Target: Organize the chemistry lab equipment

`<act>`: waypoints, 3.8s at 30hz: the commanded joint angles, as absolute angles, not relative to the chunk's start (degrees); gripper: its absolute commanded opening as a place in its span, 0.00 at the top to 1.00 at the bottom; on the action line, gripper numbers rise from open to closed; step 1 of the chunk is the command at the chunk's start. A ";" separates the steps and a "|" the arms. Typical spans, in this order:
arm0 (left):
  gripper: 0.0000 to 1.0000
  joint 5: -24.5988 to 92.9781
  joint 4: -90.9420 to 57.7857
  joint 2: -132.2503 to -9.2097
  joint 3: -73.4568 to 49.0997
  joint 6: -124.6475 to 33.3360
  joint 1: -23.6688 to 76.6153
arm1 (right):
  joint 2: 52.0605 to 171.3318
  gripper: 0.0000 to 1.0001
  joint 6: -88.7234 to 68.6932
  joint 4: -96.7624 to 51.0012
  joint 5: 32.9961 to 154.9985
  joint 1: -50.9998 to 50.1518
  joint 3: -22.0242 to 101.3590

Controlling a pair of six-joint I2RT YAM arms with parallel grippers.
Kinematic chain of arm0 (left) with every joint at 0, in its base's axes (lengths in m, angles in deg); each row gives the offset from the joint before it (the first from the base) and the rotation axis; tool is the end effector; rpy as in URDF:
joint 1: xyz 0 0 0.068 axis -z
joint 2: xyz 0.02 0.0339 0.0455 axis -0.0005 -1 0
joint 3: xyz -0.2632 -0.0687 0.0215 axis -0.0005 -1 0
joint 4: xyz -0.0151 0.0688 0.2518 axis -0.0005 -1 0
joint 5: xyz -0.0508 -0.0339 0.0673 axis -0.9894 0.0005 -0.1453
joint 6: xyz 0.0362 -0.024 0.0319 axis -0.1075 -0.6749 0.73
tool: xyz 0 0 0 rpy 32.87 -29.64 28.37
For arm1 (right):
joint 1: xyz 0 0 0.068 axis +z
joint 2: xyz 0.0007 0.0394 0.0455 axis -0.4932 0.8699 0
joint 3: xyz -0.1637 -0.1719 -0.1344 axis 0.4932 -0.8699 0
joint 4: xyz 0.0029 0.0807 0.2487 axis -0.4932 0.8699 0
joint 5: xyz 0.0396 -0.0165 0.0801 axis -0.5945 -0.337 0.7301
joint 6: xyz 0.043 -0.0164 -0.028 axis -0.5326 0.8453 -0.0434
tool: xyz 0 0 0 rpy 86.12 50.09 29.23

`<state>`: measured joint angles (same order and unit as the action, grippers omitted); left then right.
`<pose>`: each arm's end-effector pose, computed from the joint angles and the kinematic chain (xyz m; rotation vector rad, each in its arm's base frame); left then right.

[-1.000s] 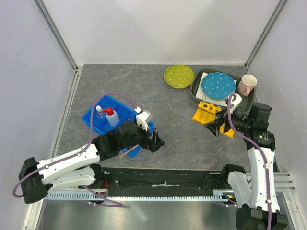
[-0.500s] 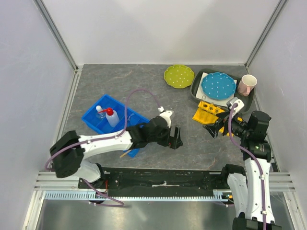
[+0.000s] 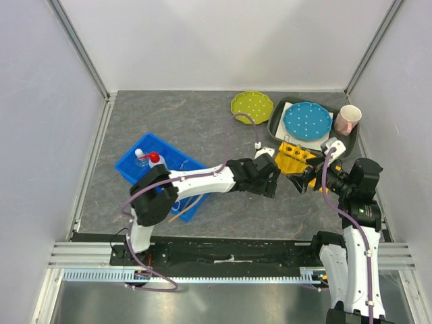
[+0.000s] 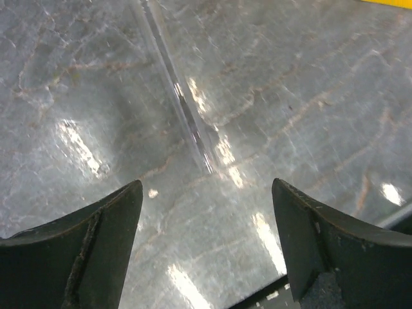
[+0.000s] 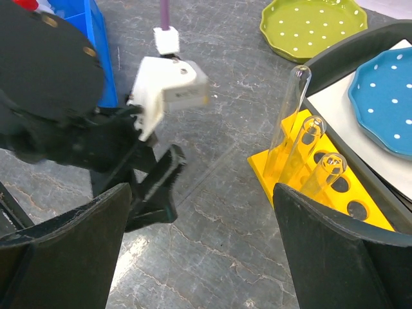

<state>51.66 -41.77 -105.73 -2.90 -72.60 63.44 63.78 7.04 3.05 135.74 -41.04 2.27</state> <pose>0.1938 -0.3755 0.2089 0.4816 2.5044 -0.5520 0.1310 0.0009 0.3039 -0.5335 1.7700 0.5698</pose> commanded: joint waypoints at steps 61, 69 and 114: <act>0.87 52.21 -2.34 -67.92 -42.08 -57.28 69.14 | 100.66 0.02 46.72 57.99 156.06 -36.33 35.22; 0.87 51.24 -1.10 -71.35 -37.15 -54.91 71.16 | 104.35 0.02 42.68 56.25 151.84 -29.90 35.66; 0.18 52.47 -2.67 -67.14 -37.94 -49.73 72.84 | 101.20 0.85 25.11 43.77 143.76 -29.20 39.79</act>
<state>52.58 -3.68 -73.25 -36.82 -53.65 73.03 104.35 26.71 46.81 148.70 -27.62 36.48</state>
